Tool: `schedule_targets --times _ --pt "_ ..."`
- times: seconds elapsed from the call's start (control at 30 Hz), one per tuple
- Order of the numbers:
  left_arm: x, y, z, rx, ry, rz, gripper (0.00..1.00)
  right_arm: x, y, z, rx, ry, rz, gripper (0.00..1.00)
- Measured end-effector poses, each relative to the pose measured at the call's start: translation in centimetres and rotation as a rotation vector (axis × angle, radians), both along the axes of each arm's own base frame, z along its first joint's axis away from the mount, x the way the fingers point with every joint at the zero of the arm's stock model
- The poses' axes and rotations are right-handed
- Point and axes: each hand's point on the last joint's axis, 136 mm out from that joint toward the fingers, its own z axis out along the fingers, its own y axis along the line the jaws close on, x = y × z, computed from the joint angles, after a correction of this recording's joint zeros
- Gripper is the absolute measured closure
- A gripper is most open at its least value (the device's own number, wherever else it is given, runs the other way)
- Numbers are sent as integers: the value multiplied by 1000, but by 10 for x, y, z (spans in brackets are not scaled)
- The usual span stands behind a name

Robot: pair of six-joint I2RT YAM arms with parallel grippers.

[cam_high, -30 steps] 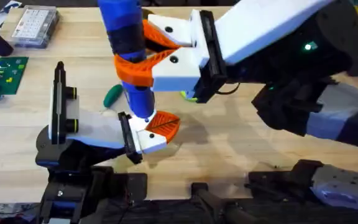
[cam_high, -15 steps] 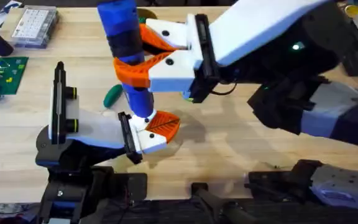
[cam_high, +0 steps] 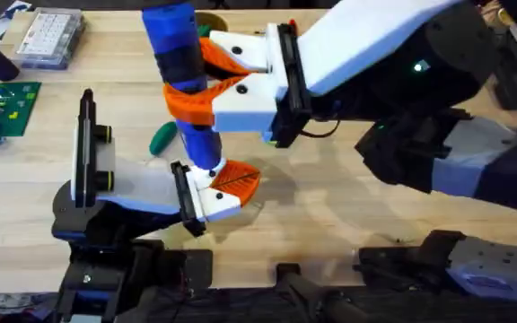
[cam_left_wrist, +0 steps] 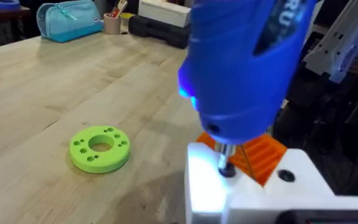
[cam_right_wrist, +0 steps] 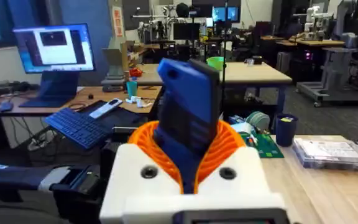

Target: Pick up the gripper from the table and insert it into the empty holder that is missing its gripper. Then pick up a screw, insert it into the mounting hole, and use the screwdriver to tighten it. Finally, clean up the table by picking up the vegetable and placing it into the bucket.

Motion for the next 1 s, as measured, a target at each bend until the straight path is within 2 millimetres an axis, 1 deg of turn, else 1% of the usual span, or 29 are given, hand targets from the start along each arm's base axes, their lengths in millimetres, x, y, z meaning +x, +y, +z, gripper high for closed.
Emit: schedule_targets --times 0.53,0.63,0.83,1.0 --pt "0 0 0 0 -1 0 985 2 1 -3 -13 21 -6 932" --pt "0 0 0 0 -2 0 985 2 0 -1 -3 14 -5 932" --pt "0 0 0 0 -2 0 985 -2 -3 10 40 -23 -3 932" --pt "0 0 0 0 -2 0 985 -2 -3 10 40 -7 1 932"
